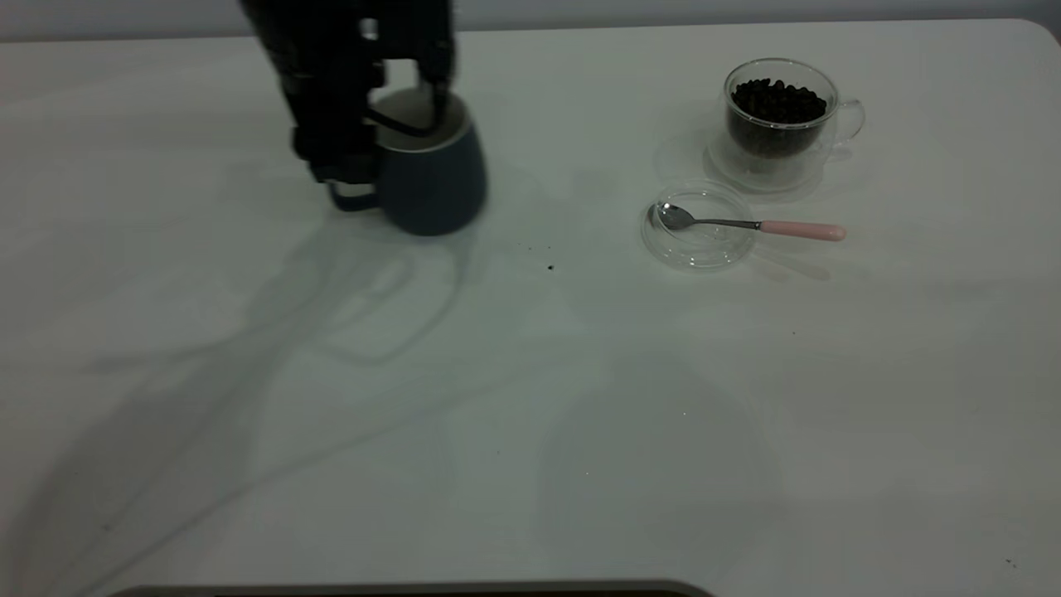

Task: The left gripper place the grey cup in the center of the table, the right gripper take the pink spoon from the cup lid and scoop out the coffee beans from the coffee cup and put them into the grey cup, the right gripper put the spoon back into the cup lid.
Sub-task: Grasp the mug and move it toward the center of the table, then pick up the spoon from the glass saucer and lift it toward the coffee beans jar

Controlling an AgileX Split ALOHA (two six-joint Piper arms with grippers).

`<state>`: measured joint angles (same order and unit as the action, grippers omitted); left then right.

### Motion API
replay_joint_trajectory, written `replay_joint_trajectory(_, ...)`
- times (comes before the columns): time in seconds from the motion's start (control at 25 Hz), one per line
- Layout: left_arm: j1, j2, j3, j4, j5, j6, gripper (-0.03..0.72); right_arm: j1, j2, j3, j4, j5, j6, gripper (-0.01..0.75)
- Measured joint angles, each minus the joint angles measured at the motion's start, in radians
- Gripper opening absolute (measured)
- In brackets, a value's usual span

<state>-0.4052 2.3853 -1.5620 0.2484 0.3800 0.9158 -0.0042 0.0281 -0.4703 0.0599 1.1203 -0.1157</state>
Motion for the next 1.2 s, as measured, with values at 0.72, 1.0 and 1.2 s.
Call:
replay_joint_trajectory(0.72,-0.066,-0.517,-0.001,0.092,0.587,-0.644,0.569,0.000,0.000,0.000,0.000,0.000,0.000,0.575)
replay_joint_trajectory(1.0,-0.064,-0.870,-0.001,0.211,0.790,-0.882,0.569,0.000,0.000,0.000,0.000,0.000,0.000,0.575)
replay_joint_trajectory(1.2,-0.064,-1.102,0.048,0.171,0.790,-0.900,0.569,0.000,0.000,0.000,0.000,0.000,0.000,0.575)
